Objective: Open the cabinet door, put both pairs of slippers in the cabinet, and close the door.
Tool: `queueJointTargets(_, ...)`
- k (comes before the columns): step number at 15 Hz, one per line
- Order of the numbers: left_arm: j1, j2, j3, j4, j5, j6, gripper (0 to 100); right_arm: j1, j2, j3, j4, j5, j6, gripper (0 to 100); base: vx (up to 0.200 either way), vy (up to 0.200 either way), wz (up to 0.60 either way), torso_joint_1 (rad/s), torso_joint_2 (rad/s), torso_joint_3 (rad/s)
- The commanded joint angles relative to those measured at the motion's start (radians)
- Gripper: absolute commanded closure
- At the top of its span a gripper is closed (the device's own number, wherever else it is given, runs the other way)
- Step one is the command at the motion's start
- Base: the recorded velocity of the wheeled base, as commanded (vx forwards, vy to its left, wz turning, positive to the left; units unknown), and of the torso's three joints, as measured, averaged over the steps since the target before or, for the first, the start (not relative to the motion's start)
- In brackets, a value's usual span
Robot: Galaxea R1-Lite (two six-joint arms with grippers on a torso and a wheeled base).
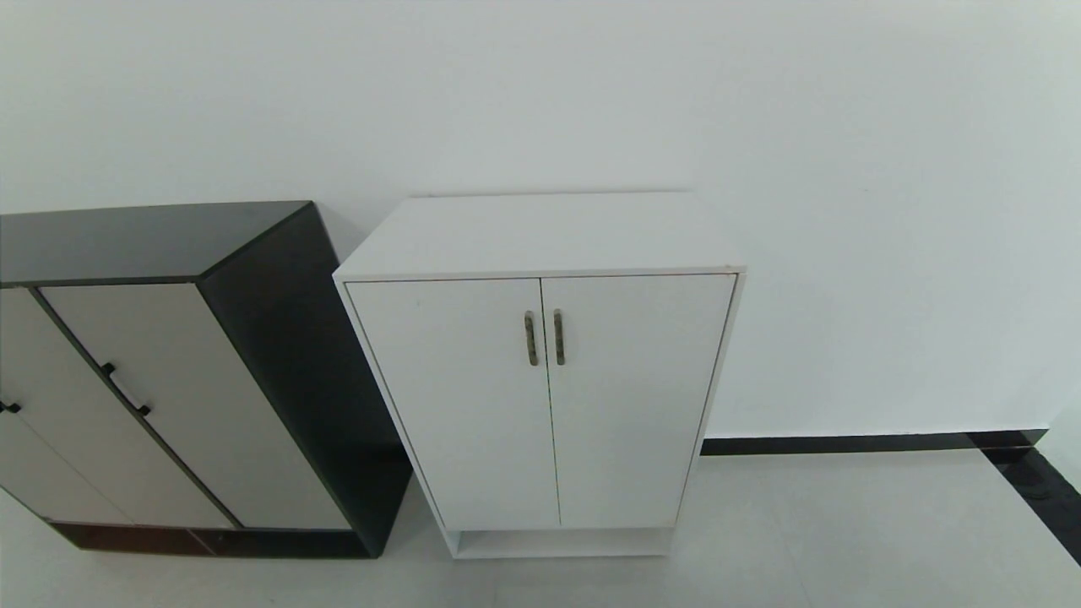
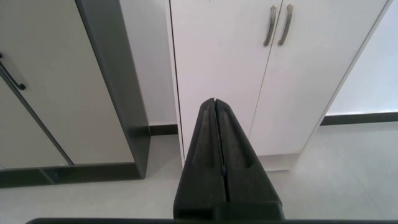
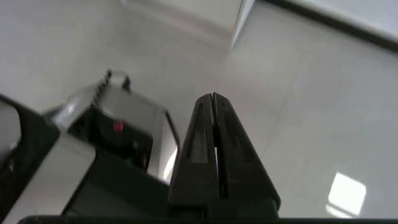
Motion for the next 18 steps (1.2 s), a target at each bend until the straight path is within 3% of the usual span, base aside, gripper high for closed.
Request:
queueJointTargets(1,0.0,0.001,0.0,0.0,0.0,0.0,100,0.001,-0.093,-0.001,0.002,0.002,0.001,100,0.0,0.0,0.0,0.0,0.0,0.0)
queueJointTargets(6,0.0,0.001,0.0,0.0,0.0,0.0,100,-0.003,-0.143,0.007,0.035,0.046,0.01,100,0.0,0.0,0.0,0.0,0.0,0.0)
queueJointTargets(10,0.0,0.001,0.0,0.0,-0.001,0.0,100,-0.387,-0.364,0.007,0.035,0.045,0.018,100,0.0,0.0,0.0,0.0,0.0,0.0)
queueJointTargets(12,0.0,0.001,0.0,0.0,-0.001,0.0,100,-0.482,-0.489,0.007,0.035,0.045,0.016,100,0.0,0.0,0.0,0.0,0.0,0.0)
queueJointTargets(16,0.0,0.001,0.0,0.0,-0.001,0.0,100,-0.51,-0.587,0.007,0.037,0.034,0.032,100,0.0,0.0,0.0,0.0,0.0,0.0)
queueJointTargets(18,0.0,0.001,0.0,0.0,-0.001,0.0,100,-0.479,-0.645,0.007,0.035,0.045,0.044,100,0.0,0.0,0.0,0.0,0.0,0.0)
